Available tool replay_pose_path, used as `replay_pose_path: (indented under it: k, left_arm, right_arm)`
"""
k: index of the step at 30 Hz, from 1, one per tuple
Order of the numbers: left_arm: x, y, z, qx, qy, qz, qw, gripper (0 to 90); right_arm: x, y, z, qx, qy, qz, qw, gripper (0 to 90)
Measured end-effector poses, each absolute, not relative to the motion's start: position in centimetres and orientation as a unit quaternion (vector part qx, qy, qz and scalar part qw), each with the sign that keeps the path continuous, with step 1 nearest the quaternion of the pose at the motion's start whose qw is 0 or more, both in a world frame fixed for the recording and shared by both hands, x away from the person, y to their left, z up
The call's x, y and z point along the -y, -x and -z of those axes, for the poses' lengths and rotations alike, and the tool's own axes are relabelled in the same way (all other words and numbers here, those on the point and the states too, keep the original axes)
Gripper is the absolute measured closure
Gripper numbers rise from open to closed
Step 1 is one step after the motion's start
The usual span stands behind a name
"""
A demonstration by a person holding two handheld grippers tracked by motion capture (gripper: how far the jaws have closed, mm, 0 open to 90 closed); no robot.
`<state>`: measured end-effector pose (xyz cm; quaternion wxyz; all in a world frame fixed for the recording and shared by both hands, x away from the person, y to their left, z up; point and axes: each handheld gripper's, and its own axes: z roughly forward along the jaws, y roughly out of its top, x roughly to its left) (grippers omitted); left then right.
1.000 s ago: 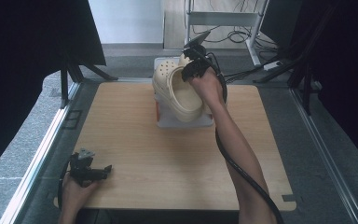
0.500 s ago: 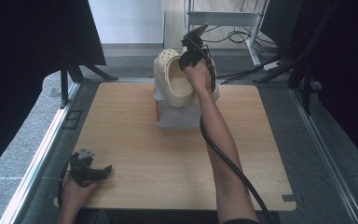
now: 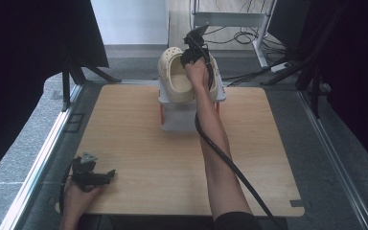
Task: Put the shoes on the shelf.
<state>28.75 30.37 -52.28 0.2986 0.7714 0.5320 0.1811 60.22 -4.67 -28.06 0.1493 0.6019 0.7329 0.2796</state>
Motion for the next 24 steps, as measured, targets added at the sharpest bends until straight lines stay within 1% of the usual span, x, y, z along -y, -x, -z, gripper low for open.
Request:
replay_pose_path:
  k: [3, 4, 5, 6, 7, 10, 11, 12, 13, 15, 16, 22, 23, 24]
  left_arm:
    - [-30.4, -28.8, 52.3, -0.532, -0.771, -0.181, 0.299, 0.0]
    - [-30.4, -28.8, 52.3, -0.531, -0.772, -0.181, 0.299, 0.0]
    - [-30.4, -28.8, 52.3, -0.531, -0.772, -0.181, 0.299, 0.0]
    - [-30.4, -28.8, 52.3, -0.531, -0.772, -0.181, 0.299, 0.0]
    - [-30.4, -28.8, 52.3, -0.531, -0.772, -0.181, 0.299, 0.0]
    - [-30.4, -28.8, 52.3, -0.531, -0.772, -0.181, 0.299, 0.0]
    - [-30.4, -28.8, 52.3, -0.531, -0.772, -0.181, 0.299, 0.0]
    - [-30.4, -28.8, 52.3, -0.531, -0.772, -0.181, 0.299, 0.0]
    - [-30.4, -28.8, 52.3, -0.531, -0.772, -0.181, 0.299, 0.0]
    - [-30.4, -28.8, 52.3, -0.531, -0.772, -0.181, 0.299, 0.0]
    - [-30.4, -28.8, 52.3, -0.531, -0.772, -0.181, 0.299, 0.0]
    - [-30.3, -28.8, 52.3, -0.531, -0.772, -0.181, 0.299, 0.0]
    - [-30.3, -28.8, 52.3, -0.531, -0.772, -0.181, 0.299, 0.0]
    - [-30.3, -28.8, 52.3, -0.531, -0.772, -0.181, 0.299, 0.0]
  right_arm:
    - [4.7, -60.4, 28.5, -0.735, -0.601, -0.276, 0.149, 62.1]
    - [4.7, -60.4, 29.0, -0.743, -0.592, -0.273, 0.151, 59.2]
    - [4.7, -60.4, 29.0, -0.743, -0.592, -0.273, 0.151, 59.2]
    - [4.8, -60.2, 29.0, -0.749, -0.581, -0.271, 0.165, 57.0]
    - [4.8, -60.2, 29.0, -0.749, -0.581, -0.271, 0.165, 57.0]
    - [5.0, -59.6, 28.8, -0.764, -0.557, -0.271, 0.179, 49.4]
    - [5.0, -59.6, 28.8, -0.764, -0.557, -0.271, 0.179, 49.4]
    - [5.1, -59.3, 28.8, -0.776, -0.542, -0.267, 0.179, 42.1]
    - [5.1, -59.3, 28.8, -0.776, -0.542, -0.267, 0.179, 42.1]
    - [5.4, -59.0, 28.8, -0.784, -0.532, -0.264, 0.179, 37.5]
    - [5.7, -58.6, 28.8, -0.790, -0.524, -0.265, 0.175, 33.6]
    - [6.2, -57.5, 28.7, -0.804, -0.499, -0.271, 0.176, 27.1]
    - [6.3, -57.2, 28.6, -0.807, -0.492, -0.276, 0.173, 25.7]
    - [6.3, -56.8, 28.5, -0.811, -0.484, -0.281, 0.170, 22.3]
